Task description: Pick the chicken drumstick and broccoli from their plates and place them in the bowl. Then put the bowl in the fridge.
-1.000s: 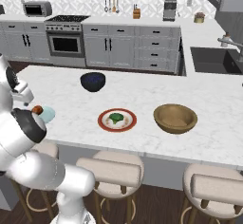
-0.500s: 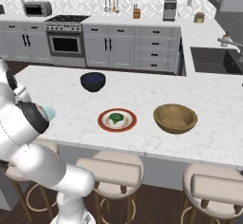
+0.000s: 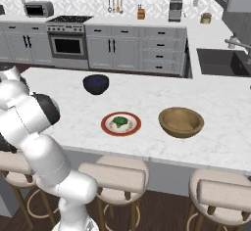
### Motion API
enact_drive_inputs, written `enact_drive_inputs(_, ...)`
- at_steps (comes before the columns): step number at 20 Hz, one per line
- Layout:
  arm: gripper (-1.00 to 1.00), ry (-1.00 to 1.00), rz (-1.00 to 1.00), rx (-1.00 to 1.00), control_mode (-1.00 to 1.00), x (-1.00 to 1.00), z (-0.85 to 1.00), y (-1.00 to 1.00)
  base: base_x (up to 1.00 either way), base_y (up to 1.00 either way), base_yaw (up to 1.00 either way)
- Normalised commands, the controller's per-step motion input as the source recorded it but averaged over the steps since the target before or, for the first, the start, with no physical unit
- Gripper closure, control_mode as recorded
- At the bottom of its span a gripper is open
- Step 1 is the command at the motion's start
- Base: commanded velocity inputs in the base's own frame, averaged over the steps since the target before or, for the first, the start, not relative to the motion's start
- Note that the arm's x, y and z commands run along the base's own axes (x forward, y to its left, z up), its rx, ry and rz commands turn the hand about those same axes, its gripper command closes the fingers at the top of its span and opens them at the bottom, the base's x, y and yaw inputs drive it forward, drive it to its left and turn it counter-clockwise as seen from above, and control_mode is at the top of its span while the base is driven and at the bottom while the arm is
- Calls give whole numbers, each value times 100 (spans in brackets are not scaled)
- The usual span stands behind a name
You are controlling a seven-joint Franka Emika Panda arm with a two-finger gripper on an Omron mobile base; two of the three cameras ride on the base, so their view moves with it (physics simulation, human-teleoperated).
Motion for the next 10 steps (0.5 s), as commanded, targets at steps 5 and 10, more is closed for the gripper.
enact_drive_inputs(5, -100, 0, -2, 0, -100, 40, -25, 12, 0, 0, 0)
enact_drive_inputs(10, -100, 1, 0, 0, -100, 25, -30, 21, 0, 0, 0)
